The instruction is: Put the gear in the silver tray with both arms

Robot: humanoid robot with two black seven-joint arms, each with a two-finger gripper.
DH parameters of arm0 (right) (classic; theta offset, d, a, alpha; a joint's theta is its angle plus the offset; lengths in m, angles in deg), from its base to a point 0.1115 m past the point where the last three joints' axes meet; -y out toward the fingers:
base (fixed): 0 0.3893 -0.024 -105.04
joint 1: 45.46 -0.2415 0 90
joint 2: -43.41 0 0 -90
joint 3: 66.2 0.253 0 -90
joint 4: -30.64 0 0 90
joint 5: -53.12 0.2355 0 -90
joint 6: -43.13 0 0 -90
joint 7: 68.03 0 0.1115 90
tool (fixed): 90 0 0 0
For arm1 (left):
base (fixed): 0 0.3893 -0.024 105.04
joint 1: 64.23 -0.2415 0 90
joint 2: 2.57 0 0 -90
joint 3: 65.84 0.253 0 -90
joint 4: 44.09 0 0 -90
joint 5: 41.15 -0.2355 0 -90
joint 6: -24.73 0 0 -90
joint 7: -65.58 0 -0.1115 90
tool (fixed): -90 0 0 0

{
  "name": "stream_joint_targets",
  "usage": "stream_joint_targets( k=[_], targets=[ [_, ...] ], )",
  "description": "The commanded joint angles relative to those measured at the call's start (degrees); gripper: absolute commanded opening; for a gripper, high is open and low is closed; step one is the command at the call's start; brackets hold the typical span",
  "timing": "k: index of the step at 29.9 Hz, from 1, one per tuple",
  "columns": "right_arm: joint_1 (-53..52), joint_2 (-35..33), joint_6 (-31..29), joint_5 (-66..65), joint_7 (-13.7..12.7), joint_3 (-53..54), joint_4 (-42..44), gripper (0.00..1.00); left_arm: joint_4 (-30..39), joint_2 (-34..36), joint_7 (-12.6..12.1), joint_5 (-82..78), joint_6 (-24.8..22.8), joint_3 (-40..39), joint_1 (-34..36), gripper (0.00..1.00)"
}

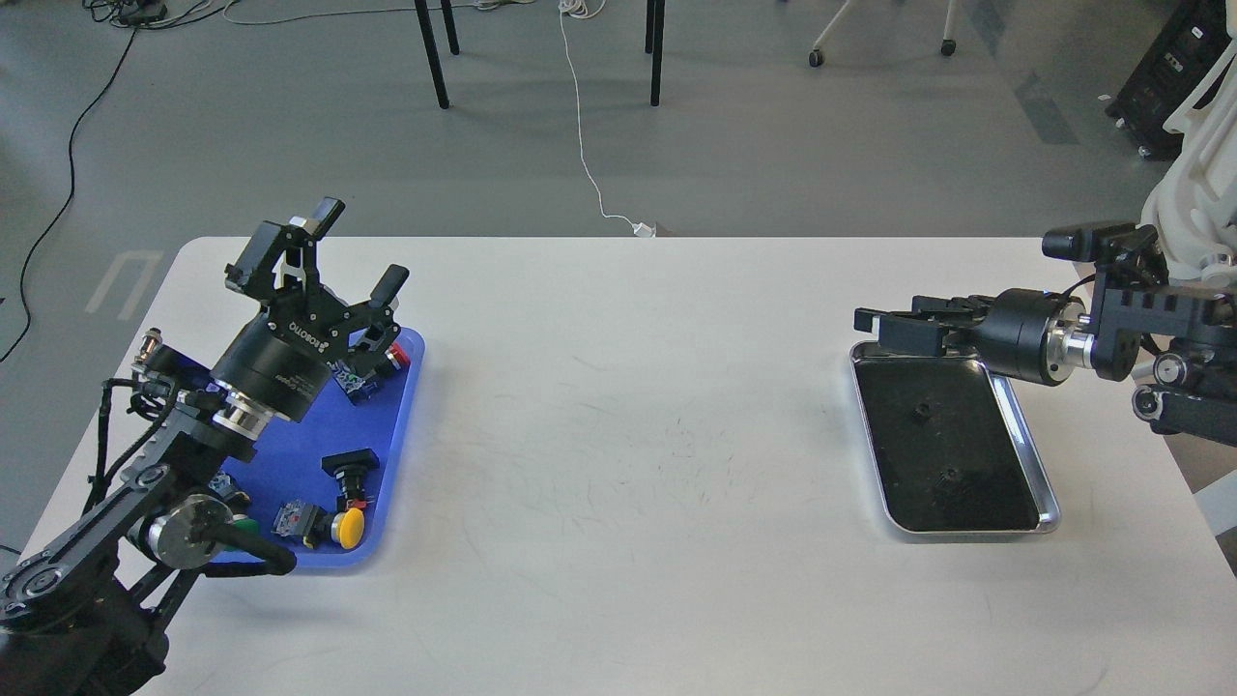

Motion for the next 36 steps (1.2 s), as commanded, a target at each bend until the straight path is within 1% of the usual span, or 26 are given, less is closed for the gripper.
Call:
stream_joint_targets(
  k=[1,4,7,12,14,16,18,19,22,25,31,36],
  targets=[
    [7.09,0.85,0.02,13.76,0.0,10.67,0.11,0.95,-0.01,-0.82,0.0,-1.6,0.24,0.17,0.0,0.98],
    [13.94,3.13,-0.51,26.32,0.0,20.43,0.02,0.95,-0.09,-2.22,0.0,-2.84,1.37,0.25,-0.26,0.98],
    [18.34,4.9,-1.39,33.98,0.0,26.94,-0.07,0.95,-0.71,-3.19,0.0,-3.8,3.13,0.52,-0.61,0.98],
    [24.49,7.71,-7.0,45.94,0.0,35.21,-0.16,0.95,-2.11,-5.82,0.0,-4.6,9.89,0.43,-1.41,0.98],
    [25.99,8.41,-8.24,48.23,0.0,37.41,-0.16,0.96,-3.08,-6.88,0.0,-4.51,10.34,0.34,-1.32,0.98],
    [27.83,9.99,-9.03,49.3,0.0,39.69,-0.16,0.97,-3.26,-7.32,0.0,-3.9,10.0,-0.53,-1.32,0.98],
    [29.68,11.57,-9.56,49.3,0.0,41.19,-0.16,0.98,-3.34,-7.59,-1.89,-3.72,9.9,-0.89,-1.4,0.98],
    [30.3,12.1,-9.91,49.21,0.0,41.72,-0.07,0.99,-3.43,-7.85,-2.34,-3.72,9.82,-1.32,-1.49,0.98],
    [30.74,13.16,-10.97,48.6,0.0,42.08,0.37,0.99,-3.35,-9.25,-2.6,-3.72,9.9,-3.35,-1.75,0.98],
    [30.74,14.47,-10.8,47.89,0.0,42.08,0.46,0.99,-3.17,-9.61,-2.69,-3.63,10.17,-3.88,-2.02,0.98],
    [30.92,14.83,-10.53,46.66,0.0,42.16,0.2,0.99,-1.68,-9.52,-4.97,-3.28,10.52,-4.93,-2.11,0.98],
    [31.44,14.13,-10.71,46.57,0.0,42.08,-0.77,0.99,-1.24,-9.43,-4.98,-3.28,10.43,-5.2,-2.72,0.98]
  ],
)
